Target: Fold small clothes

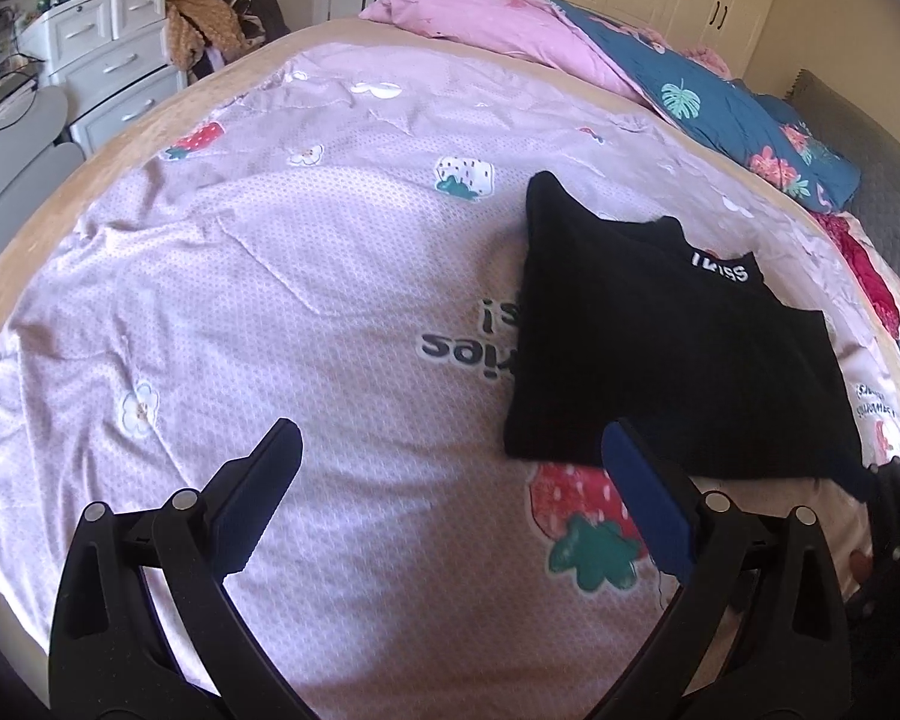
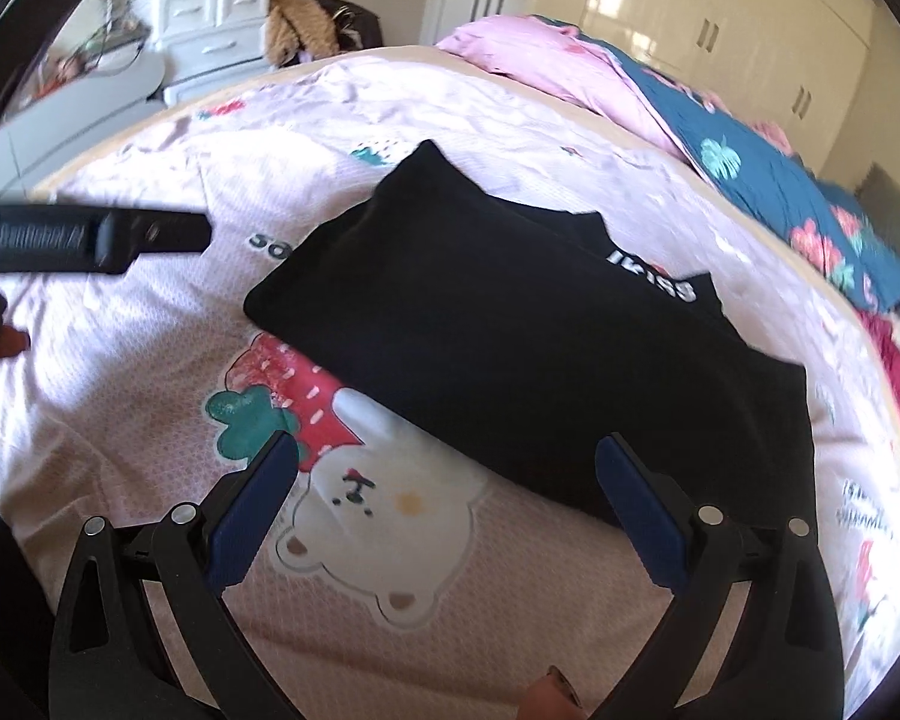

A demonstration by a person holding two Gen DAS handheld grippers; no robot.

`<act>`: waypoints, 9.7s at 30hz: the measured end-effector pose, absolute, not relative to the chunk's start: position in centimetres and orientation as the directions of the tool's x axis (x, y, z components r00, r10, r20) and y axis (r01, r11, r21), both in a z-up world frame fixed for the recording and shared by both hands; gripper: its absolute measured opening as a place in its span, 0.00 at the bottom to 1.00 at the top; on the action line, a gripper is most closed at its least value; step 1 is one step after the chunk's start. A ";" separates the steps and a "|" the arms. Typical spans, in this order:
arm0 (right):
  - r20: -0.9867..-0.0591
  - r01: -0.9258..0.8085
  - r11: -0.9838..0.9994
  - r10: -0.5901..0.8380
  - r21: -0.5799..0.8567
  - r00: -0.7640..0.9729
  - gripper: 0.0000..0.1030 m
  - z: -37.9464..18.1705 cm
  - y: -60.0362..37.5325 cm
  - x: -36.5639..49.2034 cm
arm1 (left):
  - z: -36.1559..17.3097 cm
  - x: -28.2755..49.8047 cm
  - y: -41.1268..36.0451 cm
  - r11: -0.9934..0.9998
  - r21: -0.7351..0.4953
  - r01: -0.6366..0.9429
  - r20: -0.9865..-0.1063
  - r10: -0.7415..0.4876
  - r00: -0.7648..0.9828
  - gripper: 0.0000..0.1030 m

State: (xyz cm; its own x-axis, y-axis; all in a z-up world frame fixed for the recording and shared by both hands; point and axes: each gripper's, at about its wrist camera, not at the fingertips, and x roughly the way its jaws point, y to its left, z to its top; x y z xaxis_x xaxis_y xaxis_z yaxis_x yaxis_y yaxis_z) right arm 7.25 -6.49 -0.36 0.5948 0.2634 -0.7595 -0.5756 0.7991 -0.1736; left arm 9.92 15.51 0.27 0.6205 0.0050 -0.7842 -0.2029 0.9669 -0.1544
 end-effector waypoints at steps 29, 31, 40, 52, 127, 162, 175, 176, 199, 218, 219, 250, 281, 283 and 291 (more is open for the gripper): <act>-0.728 -0.609 0.703 0.191 -0.366 0.659 0.96 -6.0 0.9 13.0 | 0.0 19.6 16.6 0.972 -0.125 -0.200 -0.798 0.021 0.602 0.91; -0.719 -0.604 0.704 0.192 -0.373 0.668 0.96 -6.0 0.9 13.3 | 0.0 20.3 16.4 0.971 -0.137 -0.196 -0.801 0.008 0.599 0.91; -0.611 -0.553 0.710 0.218 -0.435 0.761 0.70 -4.0 -1.0 12.0 | -0.9 23.4 15.3 0.954 -0.250 -0.167 -0.821 -0.117 0.559 0.91; -0.562 -0.576 0.744 0.332 -0.337 0.757 0.09 -1.3 -3.4 10.1 | -4.0 25.7 13.6 0.942 -0.284 -0.182 -0.868 -0.172 0.465 0.91; -0.650 -0.107 0.940 0.304 0.325 0.697 0.07 -1.2 -30.4 11.7 | 0.3 28.3 -18.1 0.916 -0.267 0.299 -0.829 -0.377 0.414 0.29; -0.713 -0.096 0.813 0.554 0.574 0.431 0.17 -1.3 -35.3 25.8 | -2.1 23.5 -9.8 0.943 -0.234 0.236 -0.806 -0.324 0.496 0.66; -0.703 -0.230 0.850 0.523 0.475 0.482 0.16 -1.3 -36.9 26.4 | -2.2 22.0 -10.4 0.937 -0.253 0.240 -0.804 -0.341 0.488 0.68; -0.700 -0.218 0.846 0.526 0.486 0.483 0.16 -2.0 -37.4 26.0 | -2.3 21.9 -10.7 0.937 -0.250 0.243 -0.805 -0.341 0.486 0.68; -0.746 -0.122 0.925 0.363 0.359 0.558 0.60 -1.4 -38.1 19.7 | -1.7 20.5 -10.5 0.940 -0.240 0.242 -0.804 -0.332 0.493 0.71; -0.757 -0.154 0.921 0.383 0.358 0.529 0.14 -1.9 -37.5 16.4 | -2.9 19.0 -10.0 0.929 -0.281 0.241 -0.816 -0.364 0.450 0.70; -0.770 -0.142 0.926 0.371 0.350 0.520 0.14 -2.3 -37.4 16.5 | -2.8 18.9 -10.0 0.930 -0.278 0.242 -0.817 -0.361 0.450 0.70; -0.711 -0.116 0.949 0.297 0.292 0.638 0.91 3.7 -37.2 19.1 | -1.1 18.4 -8.6 0.960 -0.215 0.181 -0.828 -0.278 0.487 0.91; -0.786 -0.178 0.983 0.138 0.036 0.603 0.06 1.5 -33.4 29.9 | -4.2 21.4 -10.6 0.919 -0.325 0.223 -0.821 -0.391 0.415 0.91; -0.802 -0.165 0.986 0.110 0.014 0.588 0.06 -0.4 -33.3 30.2 | -4.4 21.5 -10.7 0.916 -0.331 0.226 -0.823 -0.398 0.406 0.91; -0.828 -0.110 0.994 0.061 0.000 0.558 0.23 -3.4 -33.7 30.5 | -4.4 21.4 -10.8 0.918 -0.322 0.233 -0.825 -0.392 0.407 0.91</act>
State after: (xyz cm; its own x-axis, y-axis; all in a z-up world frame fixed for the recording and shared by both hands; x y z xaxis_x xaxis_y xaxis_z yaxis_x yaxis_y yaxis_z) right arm 30.49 -33.73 -3.36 0.5578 0.0615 -0.8277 -0.1100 0.9939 -0.0003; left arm 21.36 -10.82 -4.42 0.4073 -0.3924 -0.8247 0.2328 0.9178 -0.3217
